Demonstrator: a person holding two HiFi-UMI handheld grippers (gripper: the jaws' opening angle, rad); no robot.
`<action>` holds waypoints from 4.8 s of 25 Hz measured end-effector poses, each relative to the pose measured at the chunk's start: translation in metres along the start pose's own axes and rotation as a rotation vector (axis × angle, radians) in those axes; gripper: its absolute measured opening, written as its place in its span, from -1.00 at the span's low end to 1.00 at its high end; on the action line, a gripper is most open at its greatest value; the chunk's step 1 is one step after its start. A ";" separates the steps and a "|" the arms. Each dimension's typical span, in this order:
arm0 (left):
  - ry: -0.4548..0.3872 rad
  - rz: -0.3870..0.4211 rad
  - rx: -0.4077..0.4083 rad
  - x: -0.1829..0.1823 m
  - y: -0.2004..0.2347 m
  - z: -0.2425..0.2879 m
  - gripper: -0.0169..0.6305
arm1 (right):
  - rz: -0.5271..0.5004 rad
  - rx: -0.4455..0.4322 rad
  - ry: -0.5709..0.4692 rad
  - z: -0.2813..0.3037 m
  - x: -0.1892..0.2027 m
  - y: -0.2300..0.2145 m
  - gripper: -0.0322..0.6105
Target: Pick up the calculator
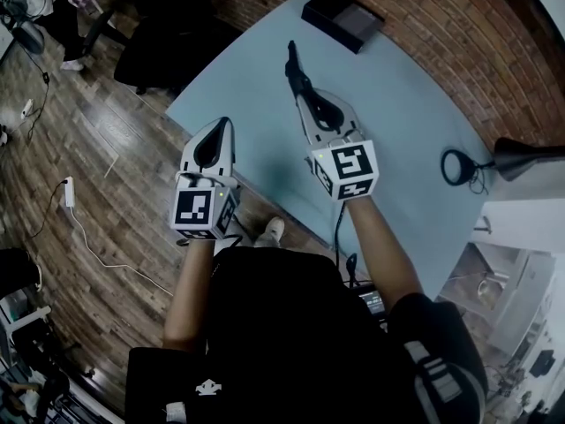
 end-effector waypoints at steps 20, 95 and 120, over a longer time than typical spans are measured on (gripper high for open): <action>-0.003 -0.002 0.059 -0.018 0.039 -0.039 -0.92 | 0.047 0.042 -0.061 -0.006 -0.038 0.063 -0.73; -0.042 0.085 0.232 -0.043 0.008 -0.188 -0.92 | 0.086 0.143 -0.123 -0.131 -0.072 0.200 -0.73; -0.033 0.105 0.156 -0.045 -0.050 -0.272 -0.92 | 0.110 0.092 -0.162 -0.223 -0.066 0.231 -0.73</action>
Point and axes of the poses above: the fingertips, and each gripper's own axes: z forward along the fingers, y to its left, x out of its underside, the point moved 7 cm from there along -z, backward along the fingers, and after that the axes turned 2 degrees about -x, right-handed, at the moved point
